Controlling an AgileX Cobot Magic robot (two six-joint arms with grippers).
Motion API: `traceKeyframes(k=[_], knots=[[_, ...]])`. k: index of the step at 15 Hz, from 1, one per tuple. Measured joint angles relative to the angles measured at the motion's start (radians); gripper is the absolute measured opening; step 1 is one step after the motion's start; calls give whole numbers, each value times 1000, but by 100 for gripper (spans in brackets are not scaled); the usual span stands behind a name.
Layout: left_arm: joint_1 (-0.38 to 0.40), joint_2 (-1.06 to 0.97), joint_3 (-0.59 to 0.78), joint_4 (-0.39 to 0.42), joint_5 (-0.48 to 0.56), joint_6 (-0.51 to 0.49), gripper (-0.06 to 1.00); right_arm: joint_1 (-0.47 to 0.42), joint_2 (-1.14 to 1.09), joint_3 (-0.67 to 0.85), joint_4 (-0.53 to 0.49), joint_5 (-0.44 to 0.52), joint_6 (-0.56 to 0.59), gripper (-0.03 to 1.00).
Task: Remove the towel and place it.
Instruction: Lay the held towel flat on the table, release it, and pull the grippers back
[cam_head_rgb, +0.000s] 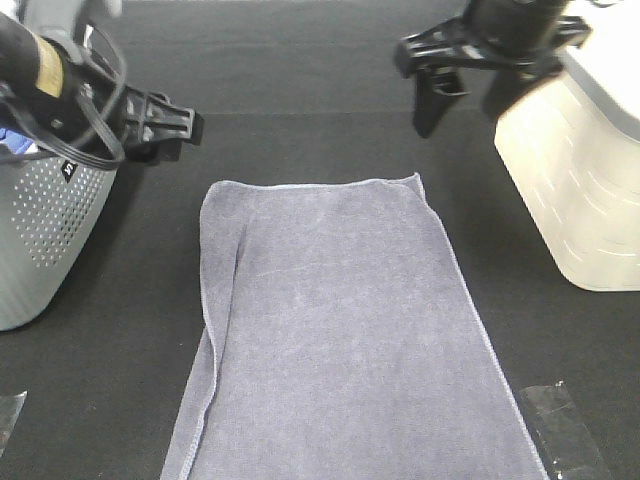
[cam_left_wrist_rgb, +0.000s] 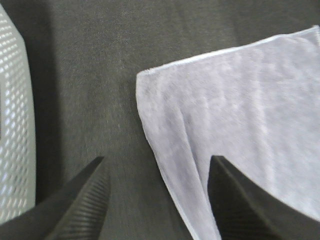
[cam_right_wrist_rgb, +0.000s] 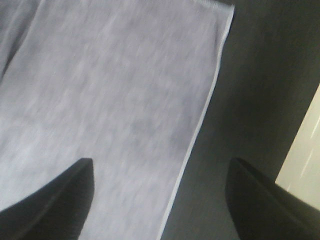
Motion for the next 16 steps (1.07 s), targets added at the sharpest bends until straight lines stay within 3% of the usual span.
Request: traceKeyframes(k=[4, 10, 16], knots=[[62, 121, 0, 0, -137, 29, 56, -2, 230, -170, -87, -114, 0, 62], [69, 141, -1, 0, -167, 30, 56, -64, 476, -317, -104, -204, 0, 57], [69, 141, -1, 0, -179, 30, 56, -97, 575, -335, -106, -270, 0, 47]])
